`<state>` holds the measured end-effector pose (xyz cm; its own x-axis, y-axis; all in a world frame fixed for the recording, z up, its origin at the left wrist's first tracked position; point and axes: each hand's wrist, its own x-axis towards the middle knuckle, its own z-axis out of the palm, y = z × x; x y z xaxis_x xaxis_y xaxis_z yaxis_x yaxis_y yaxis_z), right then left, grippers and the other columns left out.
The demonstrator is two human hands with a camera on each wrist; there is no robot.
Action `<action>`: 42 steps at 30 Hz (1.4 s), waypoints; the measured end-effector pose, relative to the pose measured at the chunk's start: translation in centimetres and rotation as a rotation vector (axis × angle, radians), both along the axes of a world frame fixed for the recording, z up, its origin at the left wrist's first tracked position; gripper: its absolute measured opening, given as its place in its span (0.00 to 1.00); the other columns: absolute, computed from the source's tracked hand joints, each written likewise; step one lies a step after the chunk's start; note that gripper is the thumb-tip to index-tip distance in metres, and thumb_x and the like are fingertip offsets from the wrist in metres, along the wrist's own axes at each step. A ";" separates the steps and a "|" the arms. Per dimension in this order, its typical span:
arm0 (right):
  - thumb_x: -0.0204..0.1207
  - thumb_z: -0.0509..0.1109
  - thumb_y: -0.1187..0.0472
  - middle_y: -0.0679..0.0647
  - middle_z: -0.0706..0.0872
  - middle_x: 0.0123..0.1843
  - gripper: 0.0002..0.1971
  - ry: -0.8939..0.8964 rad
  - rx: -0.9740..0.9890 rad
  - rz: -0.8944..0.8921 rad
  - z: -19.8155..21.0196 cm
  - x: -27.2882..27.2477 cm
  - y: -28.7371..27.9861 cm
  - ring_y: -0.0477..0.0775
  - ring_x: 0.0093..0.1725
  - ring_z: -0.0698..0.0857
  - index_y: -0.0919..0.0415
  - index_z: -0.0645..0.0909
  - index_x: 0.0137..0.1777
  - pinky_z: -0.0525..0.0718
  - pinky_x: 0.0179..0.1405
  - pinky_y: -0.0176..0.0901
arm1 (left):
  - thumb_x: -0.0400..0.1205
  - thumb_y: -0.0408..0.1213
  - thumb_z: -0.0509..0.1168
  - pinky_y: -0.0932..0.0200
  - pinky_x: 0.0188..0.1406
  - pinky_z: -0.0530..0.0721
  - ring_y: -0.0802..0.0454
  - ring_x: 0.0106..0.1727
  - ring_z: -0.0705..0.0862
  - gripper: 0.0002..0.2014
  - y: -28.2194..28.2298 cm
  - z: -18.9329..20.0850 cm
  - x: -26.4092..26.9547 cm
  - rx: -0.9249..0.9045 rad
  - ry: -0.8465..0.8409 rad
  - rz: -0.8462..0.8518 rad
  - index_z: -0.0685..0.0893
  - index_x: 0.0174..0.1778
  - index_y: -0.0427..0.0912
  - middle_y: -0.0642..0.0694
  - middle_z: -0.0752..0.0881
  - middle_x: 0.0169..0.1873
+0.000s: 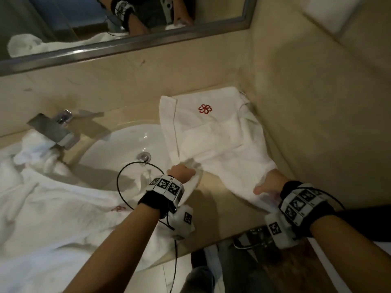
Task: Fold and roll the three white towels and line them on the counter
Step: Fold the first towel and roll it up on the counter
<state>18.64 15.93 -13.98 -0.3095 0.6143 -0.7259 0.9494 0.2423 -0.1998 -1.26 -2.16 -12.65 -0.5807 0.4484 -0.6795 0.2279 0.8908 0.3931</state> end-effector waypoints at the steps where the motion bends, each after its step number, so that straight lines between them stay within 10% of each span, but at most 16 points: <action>1: 0.65 0.79 0.55 0.64 0.71 0.73 0.46 -0.018 0.056 -0.045 -0.4 0.1 -0.2 0.63 0.70 0.74 0.70 0.58 0.77 0.79 0.64 0.48 | 0.78 0.44 0.60 0.47 0.69 0.73 0.37 0.66 0.76 0.23 0.0 0.3 0.5 0.026 -0.012 0.003 0.79 0.64 0.32 0.34 0.80 0.64; 4: 0.68 0.75 0.60 0.66 0.66 0.75 0.48 -0.071 0.083 -0.174 0.2 0.4 -0.9 0.65 0.71 0.72 0.70 0.47 0.79 0.79 0.59 0.49 | 0.77 0.43 0.61 0.51 0.65 0.76 0.38 0.64 0.78 0.23 0.2 0.9 1.6 0.140 -0.065 0.020 0.80 0.62 0.30 0.34 0.81 0.62; 11: 0.81 0.62 0.63 0.69 0.78 0.68 0.16 -0.032 0.036 -0.007 1.6 1.5 -1.9 0.65 0.67 0.78 0.75 0.77 0.63 0.77 0.49 0.43 | 0.83 0.34 0.58 0.58 0.38 0.76 0.48 0.40 0.77 0.08 1.2 1.4 4.1 0.214 -0.259 0.039 0.81 0.50 0.35 0.45 0.77 0.35; 15: 0.80 0.61 0.63 0.60 0.77 0.52 0.13 0.082 0.071 0.048 2.1 1.9 -3.3 0.60 0.60 0.80 0.57 0.68 0.33 0.72 0.47 0.39 | 0.84 0.31 0.54 0.64 0.22 0.71 0.55 0.27 0.72 0.14 1.1 0.8 6.0 0.160 -0.455 0.103 0.71 0.32 0.43 0.49 0.74 0.30; 22: 0.66 0.74 0.50 0.58 0.63 0.68 0.33 -0.022 0.239 0.439 1.4 2.8 -6.8 0.61 0.72 0.63 0.58 0.64 0.67 0.75 0.65 0.52 | 0.85 0.36 0.51 0.66 0.23 0.69 0.51 0.26 0.72 0.16 1.6 0.3 8.5 0.189 -0.653 0.295 0.69 0.30 0.40 0.45 0.75 0.30; 29: 0.81 0.59 0.63 0.62 0.84 0.51 0.10 0.445 0.041 0.065 4.1 1.6 -4.2 0.59 0.55 0.81 0.65 0.81 0.49 0.70 0.42 0.39 | 0.84 0.35 0.51 0.64 0.21 0.74 0.50 0.25 0.71 0.16 1.7 0.8 9.9 0.292 -0.758 0.596 0.66 0.28 0.43 0.45 0.69 0.27; 32: 0.79 0.56 0.69 0.54 0.74 0.32 0.15 0.648 -0.091 -0.136 7.4 1.4 -2.9 0.52 0.36 0.74 0.60 0.69 0.31 0.66 0.31 0.40 | 0.85 0.46 0.54 0.52 0.34 0.82 0.42 0.37 0.82 0.19 2.0 1.0 10.8 0.450 -0.981 0.816 0.72 0.31 0.39 0.38 0.78 0.38; 35: 0.78 0.53 0.73 0.53 0.76 0.34 0.13 0.756 -0.153 -0.152 9.4 1.7 -1.7 0.49 0.35 0.74 0.61 0.75 0.36 0.68 0.31 0.39 | 0.83 0.50 0.53 0.49 0.37 0.85 0.40 0.36 0.89 0.20 3.2 1.6 11.3 0.700 -1.106 1.033 0.79 0.52 0.34 0.36 0.81 0.47; 38: 0.80 0.52 0.70 0.57 0.80 0.54 0.16 0.780 -0.084 -0.102 10.7 2.5 -0.4 0.55 0.54 0.79 0.65 0.77 0.62 0.73 0.47 0.40 | 0.83 0.42 0.58 0.48 0.33 0.86 0.47 0.35 0.84 0.12 4.3 2.9 11.0 0.901 -1.050 1.280 0.74 0.51 0.35 0.40 0.81 0.37; 42: 0.81 0.53 0.67 0.56 0.74 0.54 0.12 0.813 0.119 -0.202 12.0 3.3 1.4 0.54 0.53 0.73 0.60 0.71 0.60 0.68 0.49 0.40 | 0.86 0.31 0.53 0.70 0.10 0.73 0.60 0.10 0.71 0.13 4.8 4.2 9.1 0.992 -0.960 1.320 0.72 0.34 0.39 0.51 0.77 0.14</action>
